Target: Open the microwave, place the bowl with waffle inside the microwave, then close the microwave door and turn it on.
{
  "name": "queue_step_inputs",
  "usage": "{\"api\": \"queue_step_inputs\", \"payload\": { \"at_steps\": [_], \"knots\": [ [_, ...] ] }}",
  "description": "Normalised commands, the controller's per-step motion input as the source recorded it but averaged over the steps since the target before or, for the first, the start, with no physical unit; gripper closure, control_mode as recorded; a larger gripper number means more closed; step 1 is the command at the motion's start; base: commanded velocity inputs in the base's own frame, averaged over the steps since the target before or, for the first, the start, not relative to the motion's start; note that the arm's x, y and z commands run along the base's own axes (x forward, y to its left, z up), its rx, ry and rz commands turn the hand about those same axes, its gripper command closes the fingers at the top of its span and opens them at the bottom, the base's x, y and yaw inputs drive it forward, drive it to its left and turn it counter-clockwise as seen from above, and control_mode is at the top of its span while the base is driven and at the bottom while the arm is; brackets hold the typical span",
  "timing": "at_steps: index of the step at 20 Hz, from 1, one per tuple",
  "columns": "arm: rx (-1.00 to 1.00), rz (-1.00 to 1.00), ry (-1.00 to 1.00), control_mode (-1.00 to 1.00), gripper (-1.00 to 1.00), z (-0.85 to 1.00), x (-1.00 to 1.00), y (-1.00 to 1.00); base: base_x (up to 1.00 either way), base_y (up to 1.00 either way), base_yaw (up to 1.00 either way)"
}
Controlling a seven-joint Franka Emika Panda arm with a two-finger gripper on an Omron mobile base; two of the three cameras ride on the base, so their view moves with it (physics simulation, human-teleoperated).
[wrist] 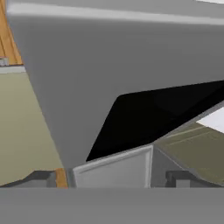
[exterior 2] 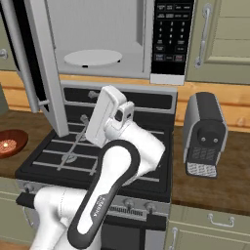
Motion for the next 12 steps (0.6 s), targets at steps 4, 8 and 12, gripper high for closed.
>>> {"api": "queue_step_inputs", "payload": {
  "at_steps": [4,8,12],
  "knots": [
    [-0.09,0.4,0.0,-1.0,-1.0,0.18,-0.03,0.49,0.0,0.0,0.0],
    [-0.06,0.33,-0.03,-1.0,-1.0,0.31,-0.43,0.46,0.0,0.0,0.0],
    [-0.01,0.34,-0.04,-1.0,-1.0,0.33,-0.62,0.55,0.0,0.0,0.0]
  ]
}}
